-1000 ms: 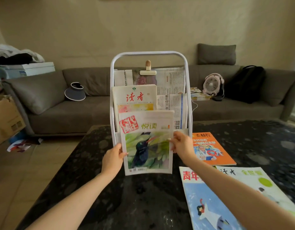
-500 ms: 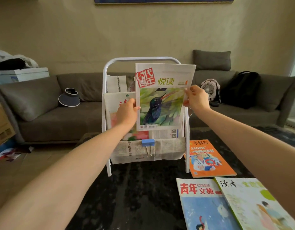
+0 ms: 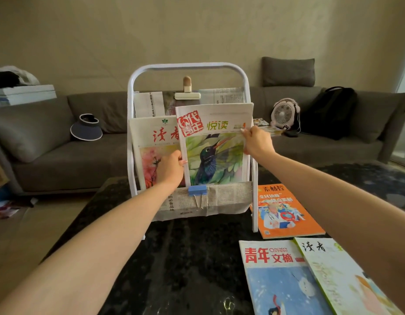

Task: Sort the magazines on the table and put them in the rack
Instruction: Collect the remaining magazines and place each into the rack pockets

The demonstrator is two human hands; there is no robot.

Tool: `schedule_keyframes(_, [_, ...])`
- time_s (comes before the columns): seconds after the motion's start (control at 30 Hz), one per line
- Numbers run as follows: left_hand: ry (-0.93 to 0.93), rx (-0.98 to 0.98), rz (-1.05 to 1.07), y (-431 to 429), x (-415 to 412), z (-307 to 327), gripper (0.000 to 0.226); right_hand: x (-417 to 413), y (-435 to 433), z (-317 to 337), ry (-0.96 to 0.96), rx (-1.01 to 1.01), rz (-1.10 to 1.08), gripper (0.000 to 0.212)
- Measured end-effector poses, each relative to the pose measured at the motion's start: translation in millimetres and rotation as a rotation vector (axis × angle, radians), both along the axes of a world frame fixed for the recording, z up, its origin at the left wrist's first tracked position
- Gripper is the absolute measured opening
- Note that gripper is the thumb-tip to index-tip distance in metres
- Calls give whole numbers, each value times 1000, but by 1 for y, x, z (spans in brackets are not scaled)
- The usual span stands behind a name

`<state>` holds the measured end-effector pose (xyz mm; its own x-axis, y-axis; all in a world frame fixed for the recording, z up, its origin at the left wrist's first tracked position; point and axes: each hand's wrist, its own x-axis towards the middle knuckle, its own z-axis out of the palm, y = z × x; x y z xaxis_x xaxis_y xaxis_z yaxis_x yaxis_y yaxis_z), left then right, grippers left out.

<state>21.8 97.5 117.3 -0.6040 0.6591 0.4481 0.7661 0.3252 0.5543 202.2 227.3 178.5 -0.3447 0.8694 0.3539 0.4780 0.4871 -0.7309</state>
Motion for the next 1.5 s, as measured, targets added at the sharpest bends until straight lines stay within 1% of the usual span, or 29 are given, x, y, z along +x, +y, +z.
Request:
schedule_keyframes(0.07, [-26, -4, 2, 1, -1, -5, 15, -4, -2, -2, -40, 3, -9, 39])
schedule_keyframes(0.13, [-26, -19, 9, 1, -3, -8, 14, -8, -4, -5, -59, -36, -13, 35])
schedule_keyframes(0.23, [-22, -48, 21, 1, -4, -10, 16, -12, -8, -10, -36, -76, -19, 32])
schedule_keyframes(0.33, [-31, -72, 34, 2, -5, -10, 17, -16, -11, -14, -8, -62, -21, 28])
schedule_keyframes(0.4, [-26, -101, 53, 3, -4, -9, 19, -18, -12, -17, 54, -14, 11, 37])
schedule_keyframes(0.47, [23, -138, 93, 3, 0, -8, 23, -20, -14, -17, 129, 60, 30, 54])
schedule_keyframes(0.5, [69, -151, 107, 4, 2, -7, 25, -20, -15, -16, 135, 102, 22, 63])
schedule_keyframes(0.57, [133, -169, 114, 4, 4, -6, 28, -19, -15, -13, 78, 183, -17, 75])
schedule_keyframes(0.63, [110, -189, 111, 6, 5, -4, 30, -18, -14, -8, 29, 262, -44, 81])
schedule_keyframes(0.7, [77, -220, 115, 7, 7, -3, 33, -18, -13, -3, -47, 354, -40, 81])
schedule_keyframes(0.73, [69, -232, 119, 7, 8, -3, 34, -18, -12, -1, -116, 388, -27, 79])
schedule_keyframes(0.8, [65, -242, 122, 9, 7, -3, 32, -19, -9, 3, -265, 416, 25, 74])
schedule_keyframes(0.87, [54, -250, 128, 9, 3, -5, 27, -19, -7, 7, -336, 406, 76, 75])
schedule_keyframes(0.97, [9, -248, 126, 10, -3, -8, 24, -19, -5, 16, -376, 378, 109, 76])
schedule_keyframes(1.1, [-40, -266, 117, 4, 2, -6, 34, -15, -11, 17, -389, 369, 123, 80])
schedule_keyframes(1.2, [119, -245, 205, -10, 19, -3, 29, -7, -28, 8, -335, 372, 77, 80])
schedule_keyframes(1.27, [214, -150, 192, -25, 31, -5, 19, 4, -42, -3, -293, 392, 77, 73])
schedule_keyframes(1.3, [221, -101, 156, -31, 35, -9, 16, 11, -50, -11, -276, 416, 91, 68])
schedule_keyframes(1.33, [194, -84, 104, -37, 40, -16, 13, 19, -57, -21, -267, 441, 109, 63])
schedule_keyframes(1.37, [135, -108, 43, -42, 45, -24, 12, 29, -63, -32, -275, 448, 129, 58])
schedule_keyframes(1.4, [47, -171, -14, -47, 52, -34, 12, 40, -69, -45, -299, 426, 151, 54])
schedule_keyframes(1.5, [-283, -427, -120, -65, 82, -68, 16, 71, -81, -91, -431, 220, 221, 49])
